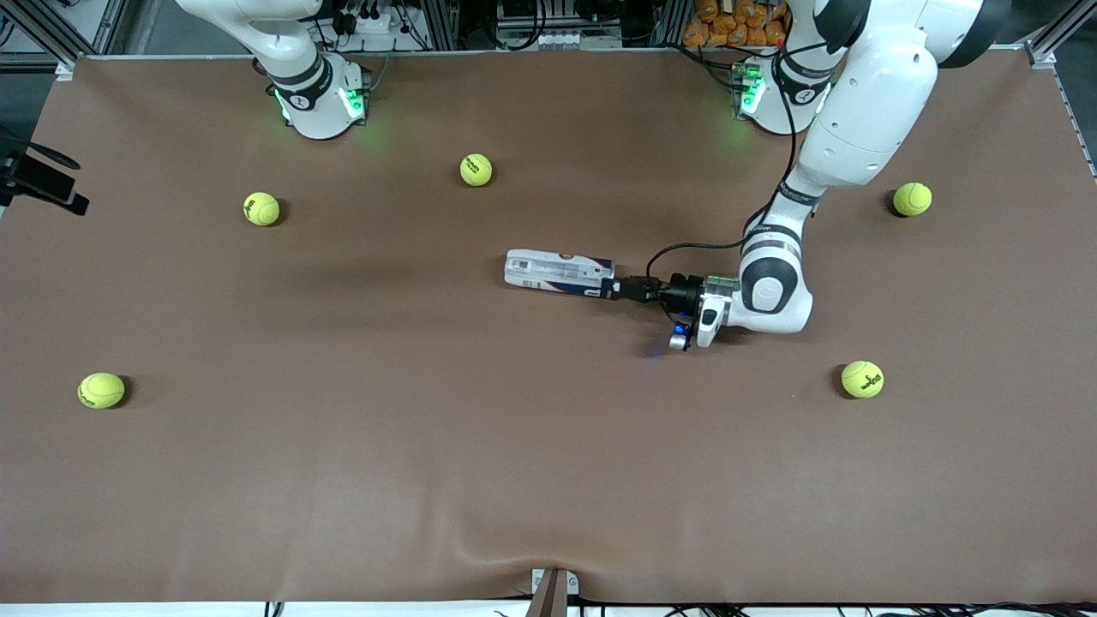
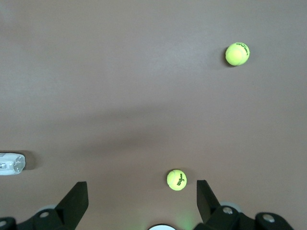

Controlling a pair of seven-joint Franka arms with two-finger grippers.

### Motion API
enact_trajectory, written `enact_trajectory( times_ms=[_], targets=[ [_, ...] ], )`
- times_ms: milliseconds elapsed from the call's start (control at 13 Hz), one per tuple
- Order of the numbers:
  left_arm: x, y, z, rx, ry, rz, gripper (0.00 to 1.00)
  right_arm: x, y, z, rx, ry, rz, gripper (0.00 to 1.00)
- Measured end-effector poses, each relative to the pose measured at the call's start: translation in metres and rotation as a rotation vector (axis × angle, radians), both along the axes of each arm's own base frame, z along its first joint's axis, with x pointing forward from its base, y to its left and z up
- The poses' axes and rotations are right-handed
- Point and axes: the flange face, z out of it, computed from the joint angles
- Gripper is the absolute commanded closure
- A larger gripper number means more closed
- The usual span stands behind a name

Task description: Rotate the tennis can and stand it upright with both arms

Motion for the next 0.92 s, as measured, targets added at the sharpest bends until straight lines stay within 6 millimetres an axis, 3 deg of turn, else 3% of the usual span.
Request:
enact_trajectory(
  times_ms=[385, 538, 692, 923],
  targets=[
    [0.000, -0.004, 0.001, -0.004, 0.009, 0.015, 1.00, 0.001, 0.008, -0.001, 0.000, 0.001, 0.009, 0.00],
    [0.013, -0.003, 0.008, 0.001, 0.032, 0.038, 1.00, 0.001, 0.008, -0.002, 0.000, 0.005, 0.009, 0.00],
    [0.043, -0.004, 0.037, 0.015, 0.086, 0.080, 1.00, 0.001, 0.008, -0.006, 0.001, 0.015, 0.008, 0.00],
    [0.084, -0.012, 0.104, 0.025, 0.160, 0.126, 1.00, 0.001, 0.008, -0.017, 0.002, 0.034, 0.008, 0.00]
  ],
)
